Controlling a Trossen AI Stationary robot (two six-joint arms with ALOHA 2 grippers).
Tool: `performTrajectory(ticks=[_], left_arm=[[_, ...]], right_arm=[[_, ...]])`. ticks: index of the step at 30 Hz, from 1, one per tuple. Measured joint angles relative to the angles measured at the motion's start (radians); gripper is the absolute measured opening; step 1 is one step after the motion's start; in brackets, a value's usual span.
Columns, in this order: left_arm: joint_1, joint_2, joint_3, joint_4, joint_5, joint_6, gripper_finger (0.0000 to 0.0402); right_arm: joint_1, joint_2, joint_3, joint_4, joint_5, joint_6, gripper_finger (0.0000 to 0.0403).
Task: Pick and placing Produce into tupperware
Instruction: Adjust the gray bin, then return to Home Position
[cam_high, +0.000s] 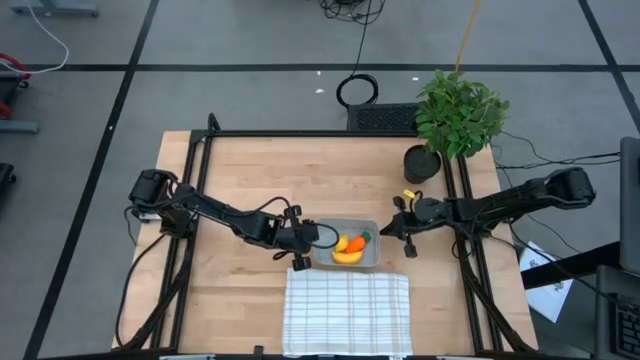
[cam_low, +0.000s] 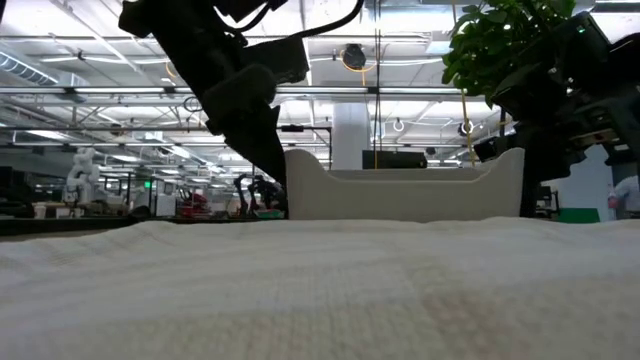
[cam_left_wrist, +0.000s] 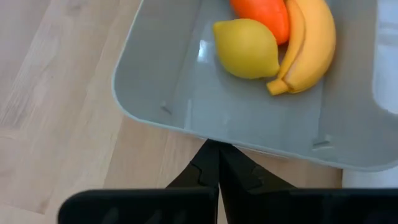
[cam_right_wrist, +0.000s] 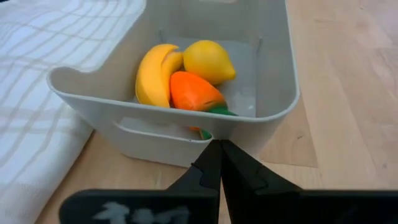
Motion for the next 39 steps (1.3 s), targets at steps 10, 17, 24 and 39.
performTrajectory(ticks=[10,17,24,39], left_arm=[[0.0,-0.005,0.001,-0.018,-0.017,0.003,0.0],[0.0,-0.007,0.001,-0.058,-0.017,-0.003,0.0],[-0.003,-0.061,0.001,-0.14,-0.066,0.029,0.0],[0.033,-0.245,-0.003,-0.138,-0.173,0.29,0.0]], right_arm=[[0.0,-0.085,0.001,-0.071,0.002,0.008,0.0],[0.0,-0.118,0.002,-0.149,0.004,0.02,0.0],[0.0,-0.187,0.002,-0.226,0.007,0.021,0.0],[0.0,-0.428,0.001,-0.35,0.051,-0.007,0.0]])
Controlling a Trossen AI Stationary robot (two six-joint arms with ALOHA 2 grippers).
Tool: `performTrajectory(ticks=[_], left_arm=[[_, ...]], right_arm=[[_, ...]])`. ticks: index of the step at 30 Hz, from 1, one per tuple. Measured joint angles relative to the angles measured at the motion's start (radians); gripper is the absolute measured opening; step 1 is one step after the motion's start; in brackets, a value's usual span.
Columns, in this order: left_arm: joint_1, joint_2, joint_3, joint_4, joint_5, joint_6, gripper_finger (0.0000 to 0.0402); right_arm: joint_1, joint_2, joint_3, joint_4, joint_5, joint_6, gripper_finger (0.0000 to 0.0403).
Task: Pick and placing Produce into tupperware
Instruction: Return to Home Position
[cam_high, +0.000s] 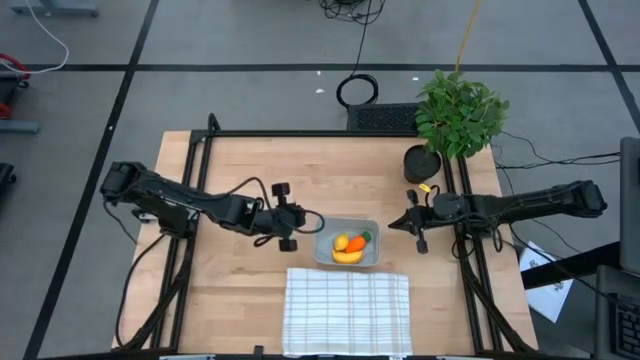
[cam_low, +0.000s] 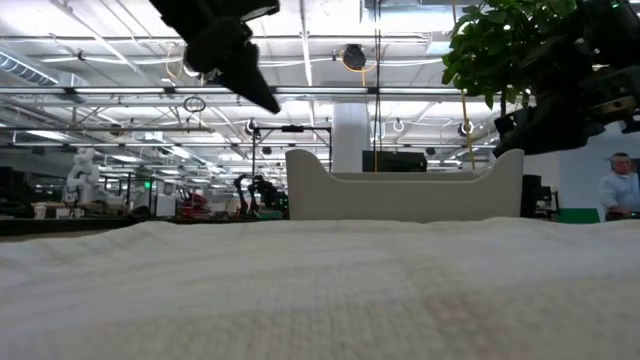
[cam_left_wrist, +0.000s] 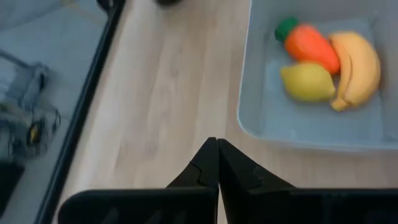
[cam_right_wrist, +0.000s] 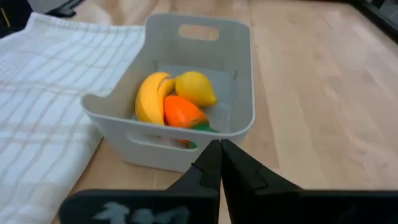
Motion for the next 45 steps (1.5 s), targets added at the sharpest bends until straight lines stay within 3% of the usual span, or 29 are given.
performTrajectory(ticks=[5,10,21,26,30,35,45], left_arm=[[0.048,-0.026,-0.104,0.21,0.108,0.12,0.0],[0.114,-0.107,-0.265,0.396,0.175,0.137,0.0],[0.168,-0.469,-0.623,0.727,0.334,0.179,0.0],[0.167,-0.596,-0.763,0.899,0.464,0.208,0.0],[0.158,-0.678,-0.847,0.953,0.495,0.216,0.0],[0.156,-0.767,-0.914,0.955,0.458,0.209,0.0],[0.155,-0.86,-0.941,0.911,0.428,0.235,0.0]], right_arm=[[0.0,-0.028,0.0,-0.001,0.0,-0.005,0.0],[-0.004,-0.071,-0.001,0.009,0.0,-0.011,0.0],[-0.004,-0.154,0.0,0.038,-0.004,-0.025,0.0],[-0.004,-0.185,0.0,0.074,-0.05,-0.019,0.0],[-0.003,-0.206,0.0,0.107,-0.056,-0.008,0.0],[-0.003,-0.239,0.0,0.115,-0.053,0.007,0.0],[-0.004,-0.319,0.0,0.111,-0.047,-0.007,0.0]])
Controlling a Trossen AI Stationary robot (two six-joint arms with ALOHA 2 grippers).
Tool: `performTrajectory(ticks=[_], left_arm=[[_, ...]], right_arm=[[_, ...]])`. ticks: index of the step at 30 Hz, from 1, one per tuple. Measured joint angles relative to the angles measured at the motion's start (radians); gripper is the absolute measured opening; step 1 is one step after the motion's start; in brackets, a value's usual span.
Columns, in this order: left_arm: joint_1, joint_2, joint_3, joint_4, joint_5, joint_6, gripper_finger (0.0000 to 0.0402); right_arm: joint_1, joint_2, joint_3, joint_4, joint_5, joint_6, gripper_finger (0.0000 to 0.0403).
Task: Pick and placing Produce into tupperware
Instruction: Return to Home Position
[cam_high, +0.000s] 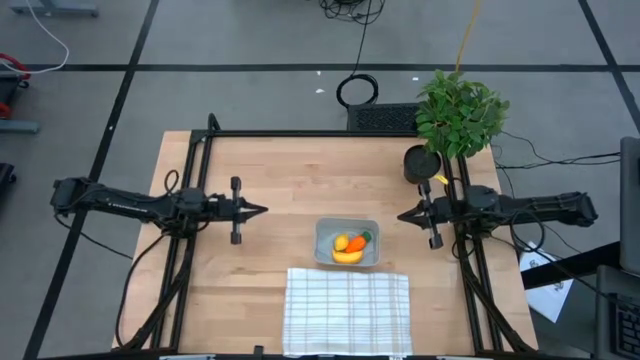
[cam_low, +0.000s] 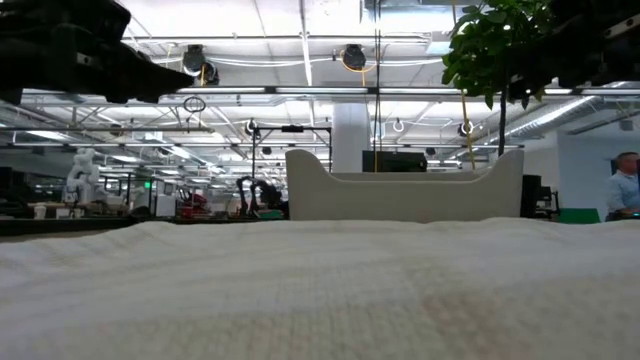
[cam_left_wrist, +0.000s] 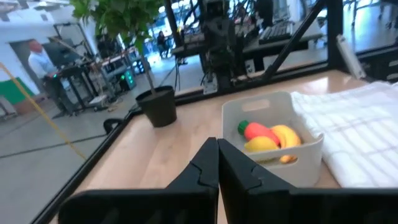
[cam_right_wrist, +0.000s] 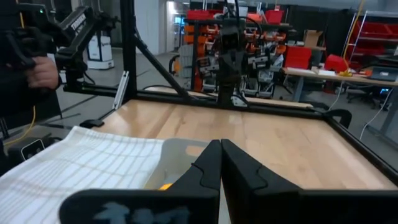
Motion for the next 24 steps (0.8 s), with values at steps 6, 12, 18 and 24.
performTrajectory(ticks=[6,12,18,24], left_arm=[[0.0,-0.02,-0.001,-0.044,-0.016,-0.037,0.0],[-0.024,-0.043,-0.001,-0.127,-0.078,-0.057,0.0],[-0.053,-0.111,-0.001,-0.197,-0.146,-0.063,0.0],[-0.079,-0.2,-0.001,-0.306,-0.2,-0.082,0.0]], right_arm=[[0.0,-0.049,0.0,-0.036,-0.003,0.008,0.0],[0.0,-0.092,0.0,-0.109,-0.004,0.007,0.0],[0.0,-0.118,0.0,-0.125,-0.005,0.035,0.0],[0.0,-0.135,0.0,-0.153,-0.008,0.05,0.0]])
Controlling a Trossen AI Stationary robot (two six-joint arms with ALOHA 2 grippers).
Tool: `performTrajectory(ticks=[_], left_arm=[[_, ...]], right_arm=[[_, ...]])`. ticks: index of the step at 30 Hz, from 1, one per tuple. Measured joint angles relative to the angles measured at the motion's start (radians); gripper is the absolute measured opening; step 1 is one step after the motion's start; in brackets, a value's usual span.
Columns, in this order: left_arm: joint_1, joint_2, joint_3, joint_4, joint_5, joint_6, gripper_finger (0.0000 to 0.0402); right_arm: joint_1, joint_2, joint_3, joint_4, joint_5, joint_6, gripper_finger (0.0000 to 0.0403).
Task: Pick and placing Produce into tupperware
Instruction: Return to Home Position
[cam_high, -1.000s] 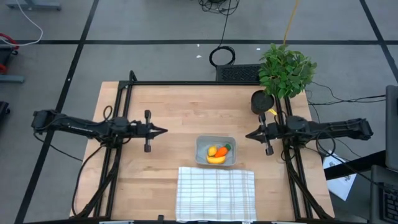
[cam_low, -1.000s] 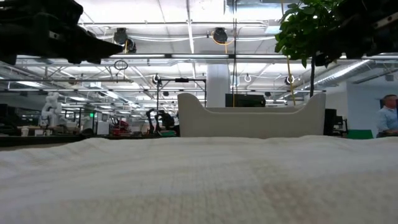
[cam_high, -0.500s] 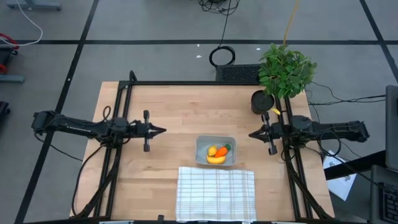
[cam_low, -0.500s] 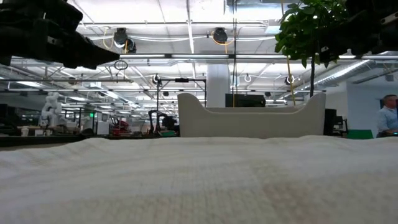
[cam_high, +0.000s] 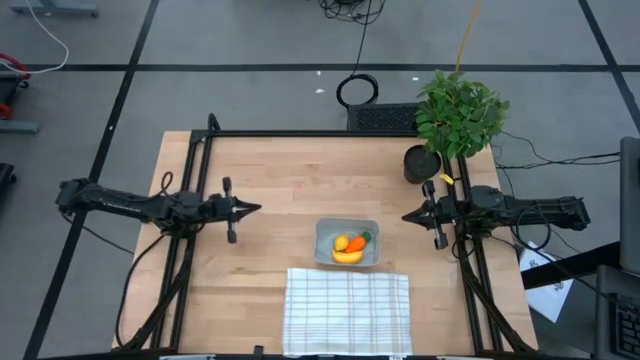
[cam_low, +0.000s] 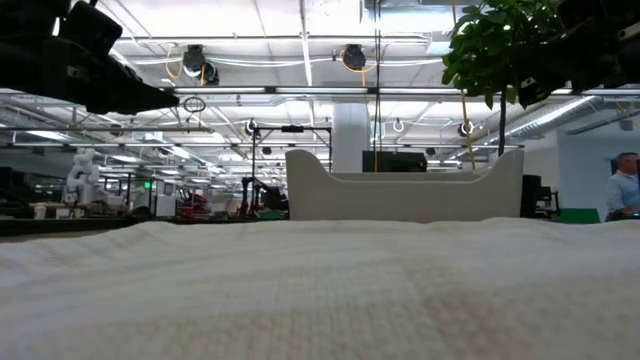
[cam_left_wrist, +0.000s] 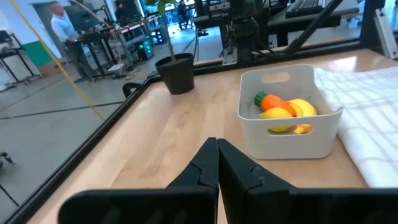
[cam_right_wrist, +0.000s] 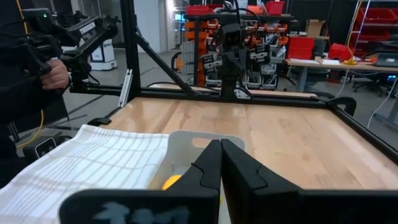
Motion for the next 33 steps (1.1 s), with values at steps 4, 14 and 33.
performTrajectory(ticks=[4,14,33], left_arm=[[-0.013,-0.05,0.0,-0.042,0.0,-0.014,0.0],[-0.027,-0.131,0.0,-0.135,-0.027,-0.023,0.0],[-0.027,-0.218,0.001,-0.215,-0.001,-0.042,0.0]], right_arm=[[0.0,0.0,0.0,0.004,-0.001,-0.001,0.0],[0.0,0.0,0.0,0.018,-0.053,-0.002,0.0],[0.0,-0.001,0.0,0.023,-0.053,0.0,0.0]])
